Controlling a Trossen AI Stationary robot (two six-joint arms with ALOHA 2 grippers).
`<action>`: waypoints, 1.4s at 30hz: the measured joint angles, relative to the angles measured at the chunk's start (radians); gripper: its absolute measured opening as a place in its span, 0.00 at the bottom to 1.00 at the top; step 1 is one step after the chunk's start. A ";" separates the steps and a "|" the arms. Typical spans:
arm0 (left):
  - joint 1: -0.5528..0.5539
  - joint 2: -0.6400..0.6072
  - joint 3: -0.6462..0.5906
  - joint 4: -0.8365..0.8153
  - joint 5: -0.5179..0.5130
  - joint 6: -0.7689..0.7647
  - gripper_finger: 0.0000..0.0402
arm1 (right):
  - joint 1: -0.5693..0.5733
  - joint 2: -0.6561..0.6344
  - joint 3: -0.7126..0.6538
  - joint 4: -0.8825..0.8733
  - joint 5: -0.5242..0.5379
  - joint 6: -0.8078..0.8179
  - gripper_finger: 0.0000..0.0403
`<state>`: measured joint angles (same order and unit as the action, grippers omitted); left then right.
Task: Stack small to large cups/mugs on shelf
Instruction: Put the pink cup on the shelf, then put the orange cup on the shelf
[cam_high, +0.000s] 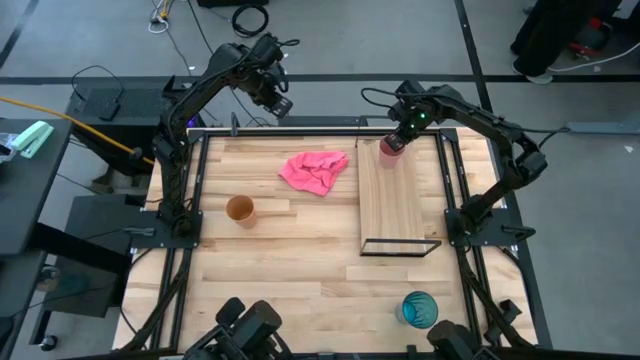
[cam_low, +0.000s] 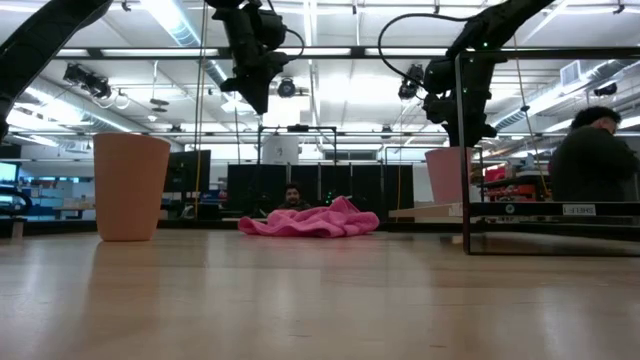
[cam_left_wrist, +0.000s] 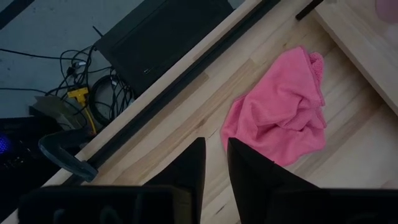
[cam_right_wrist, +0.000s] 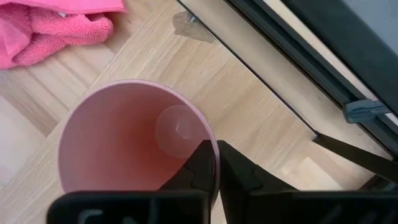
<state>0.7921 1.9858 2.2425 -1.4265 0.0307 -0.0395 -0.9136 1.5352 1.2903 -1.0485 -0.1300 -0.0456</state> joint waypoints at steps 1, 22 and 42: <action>0.000 0.000 0.000 0.000 0.000 0.000 0.19 | 0.001 0.000 0.000 0.000 0.001 0.000 0.08; 0.000 0.000 0.000 -0.001 0.000 0.008 0.19 | 0.000 -0.005 0.005 -0.002 0.002 0.017 0.28; -0.067 -0.040 0.000 -0.145 0.000 -0.090 0.17 | 0.044 -0.350 0.007 -0.018 -0.055 0.127 0.29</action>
<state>0.7251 1.9462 2.2428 -1.5710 0.0305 -0.1290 -0.8695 1.1856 1.2972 -1.0666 -0.1848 0.0818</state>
